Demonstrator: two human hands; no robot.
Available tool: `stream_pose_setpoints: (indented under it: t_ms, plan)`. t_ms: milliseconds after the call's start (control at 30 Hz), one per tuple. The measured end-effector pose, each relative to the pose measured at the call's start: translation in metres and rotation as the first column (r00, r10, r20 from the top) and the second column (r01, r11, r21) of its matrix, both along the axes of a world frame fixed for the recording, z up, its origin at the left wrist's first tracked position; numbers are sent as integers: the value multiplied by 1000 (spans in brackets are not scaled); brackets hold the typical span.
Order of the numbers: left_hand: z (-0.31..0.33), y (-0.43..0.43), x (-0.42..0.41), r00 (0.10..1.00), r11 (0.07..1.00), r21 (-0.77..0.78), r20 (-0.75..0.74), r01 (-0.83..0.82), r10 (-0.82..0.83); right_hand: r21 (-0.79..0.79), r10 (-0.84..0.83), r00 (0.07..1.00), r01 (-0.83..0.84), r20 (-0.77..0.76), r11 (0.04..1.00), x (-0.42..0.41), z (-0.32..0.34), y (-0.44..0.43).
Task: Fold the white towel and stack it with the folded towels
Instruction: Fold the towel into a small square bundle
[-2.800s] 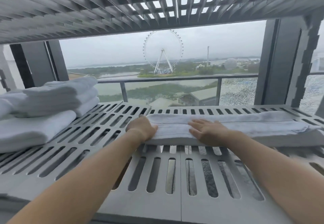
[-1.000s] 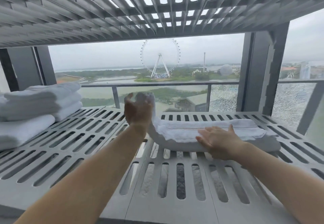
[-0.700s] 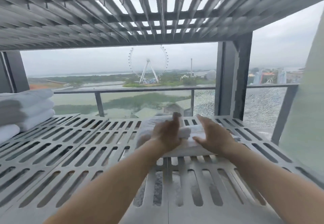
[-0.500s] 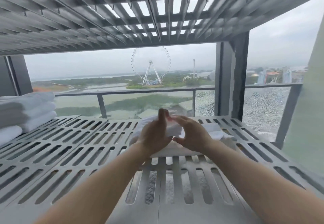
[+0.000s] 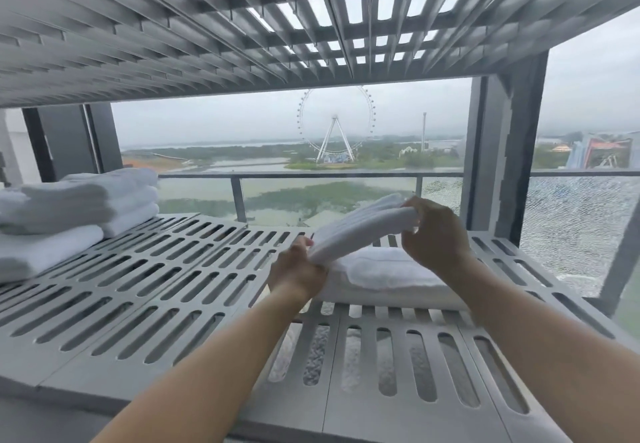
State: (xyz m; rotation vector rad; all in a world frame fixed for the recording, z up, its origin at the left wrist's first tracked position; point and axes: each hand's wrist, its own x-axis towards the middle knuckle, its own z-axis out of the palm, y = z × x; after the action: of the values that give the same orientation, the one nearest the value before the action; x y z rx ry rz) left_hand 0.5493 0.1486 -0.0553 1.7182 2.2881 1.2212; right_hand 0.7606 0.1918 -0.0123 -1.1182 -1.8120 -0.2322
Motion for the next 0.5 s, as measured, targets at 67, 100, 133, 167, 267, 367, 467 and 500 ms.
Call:
stream_pose_setpoints:
  t_ms: [67,100,133,167,267,367,467,500]
  plan:
    - [1,2,3,988,1000,12,155,22,-24,-92,-59,996,65,64,994,4,-4,-2]
    - [0,3,4,975,999,30,217,37,-43,-121,-101,986,117,132,986,4,-5,-4]
    - [-2,4,5,964,997,49,257,55,-66,-112,-143,964,171,222,979,2,-6,-6]
    - [-3,4,6,955,995,60,283,75,-89,-64,-175,929,206,326,976,-1,-8,-8]
    - [-1,5,6,949,991,54,288,119,-129,-13,-106,828,136,551,991,-22,-18,-15]
    - [2,4,2,973,990,37,182,138,-143,-75,-77,805,149,588,986,-38,-24,-15]
    - [2,1,0,986,992,-3,-108,127,-126,65,-280,780,295,559,953,-31,-1,-14]
    - [1,-1,1,970,993,-9,-213,118,-117,114,-321,768,312,555,943,-29,6,-17]
